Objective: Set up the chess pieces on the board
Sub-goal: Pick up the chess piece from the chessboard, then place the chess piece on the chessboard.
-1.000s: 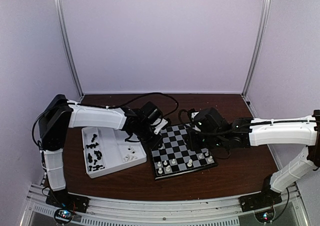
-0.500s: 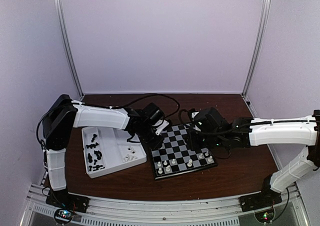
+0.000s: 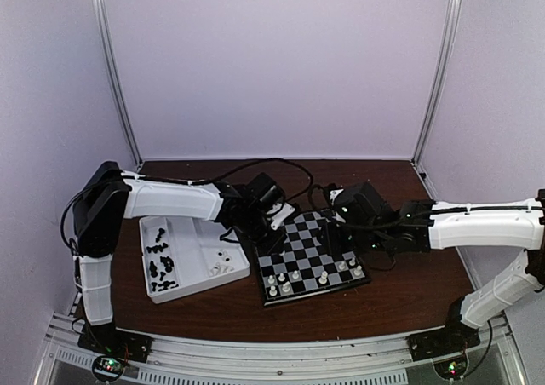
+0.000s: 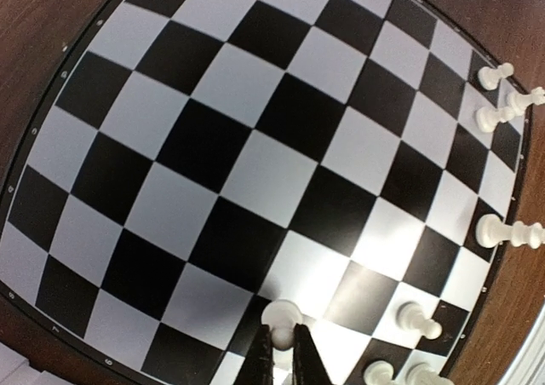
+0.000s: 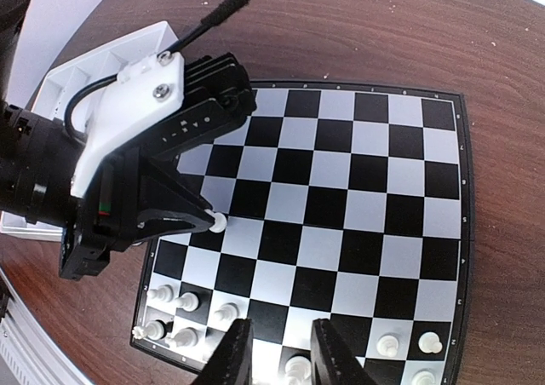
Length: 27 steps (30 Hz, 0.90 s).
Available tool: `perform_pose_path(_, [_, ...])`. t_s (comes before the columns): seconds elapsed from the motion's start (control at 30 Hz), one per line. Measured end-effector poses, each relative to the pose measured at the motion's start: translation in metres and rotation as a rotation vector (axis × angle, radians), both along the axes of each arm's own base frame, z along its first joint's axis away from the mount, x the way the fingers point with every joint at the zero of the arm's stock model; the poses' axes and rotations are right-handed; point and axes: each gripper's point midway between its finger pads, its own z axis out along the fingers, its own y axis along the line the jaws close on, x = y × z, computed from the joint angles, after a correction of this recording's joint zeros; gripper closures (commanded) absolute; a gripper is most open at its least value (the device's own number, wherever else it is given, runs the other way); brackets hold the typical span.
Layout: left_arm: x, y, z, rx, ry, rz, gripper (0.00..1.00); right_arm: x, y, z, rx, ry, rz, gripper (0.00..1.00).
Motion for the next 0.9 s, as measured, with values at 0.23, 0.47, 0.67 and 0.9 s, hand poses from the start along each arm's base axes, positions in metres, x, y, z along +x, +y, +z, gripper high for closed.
perform_pose_path(0.23, [-0.018,-0.022,0.013,-0.05,0.014,-0.061,0.99,0.0,-0.012,0.008,0.017,-0.025,-0.03,0.74])
perform_pose_path(0.47, [-0.041,-0.039,0.019,-0.082,0.036,-0.134,0.98,-0.001,-0.024,0.012,0.023,-0.049,-0.063,0.74])
perform_pose_path(0.67, [-0.057,-0.052,0.027,-0.105,0.032,-0.194,0.98,-0.003,-0.04,0.016,0.037,-0.075,-0.111,0.74])
perform_pose_path(0.9, [-0.06,-0.062,0.037,-0.134,0.029,-0.223,0.98,-0.003,-0.06,0.028,0.066,-0.123,-0.185,0.74])
